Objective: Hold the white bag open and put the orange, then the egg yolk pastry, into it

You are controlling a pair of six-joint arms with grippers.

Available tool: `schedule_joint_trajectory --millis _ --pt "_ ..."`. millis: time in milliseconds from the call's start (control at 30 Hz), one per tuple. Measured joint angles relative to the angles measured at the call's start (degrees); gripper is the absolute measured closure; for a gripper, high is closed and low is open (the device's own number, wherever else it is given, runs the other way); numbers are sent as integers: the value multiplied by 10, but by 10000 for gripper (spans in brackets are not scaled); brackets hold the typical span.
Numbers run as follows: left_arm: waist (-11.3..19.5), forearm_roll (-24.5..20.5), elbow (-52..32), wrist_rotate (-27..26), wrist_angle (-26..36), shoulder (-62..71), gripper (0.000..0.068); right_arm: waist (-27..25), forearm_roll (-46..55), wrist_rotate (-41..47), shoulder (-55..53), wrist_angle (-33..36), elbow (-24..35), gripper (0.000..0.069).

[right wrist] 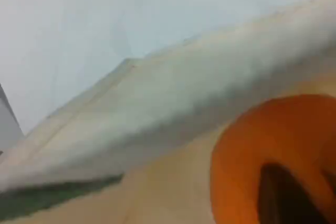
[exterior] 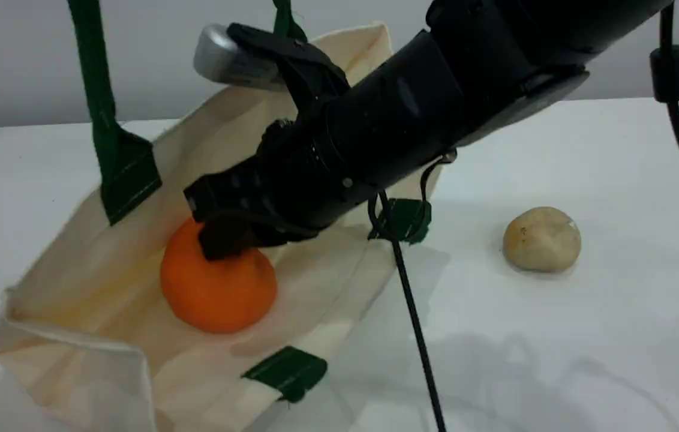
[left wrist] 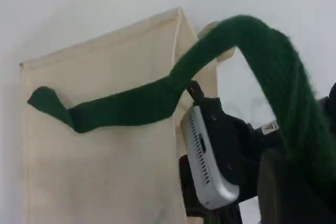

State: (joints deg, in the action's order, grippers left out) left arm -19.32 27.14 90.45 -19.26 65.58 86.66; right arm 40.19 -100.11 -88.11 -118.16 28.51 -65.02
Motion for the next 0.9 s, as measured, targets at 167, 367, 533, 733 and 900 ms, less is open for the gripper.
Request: schedule_joint_trajectory --millis 167,367,533,733,900 --pt "0 0 0 0 0 0 602 0 3 0 0 56 -6 645" --pt "0 2 0 0 0 0 602 0 3 -4 -1 82 -17 642" --pt "0 3 0 0 0 0 602 0 1 -4 -1 40 -17 633" --pt "0 3 0 0 0 0 602 0 1 -4 -1 28 -17 548" --pt "0 3 0 0 2 0 602 0 0 -12 -1 34 -17 350"
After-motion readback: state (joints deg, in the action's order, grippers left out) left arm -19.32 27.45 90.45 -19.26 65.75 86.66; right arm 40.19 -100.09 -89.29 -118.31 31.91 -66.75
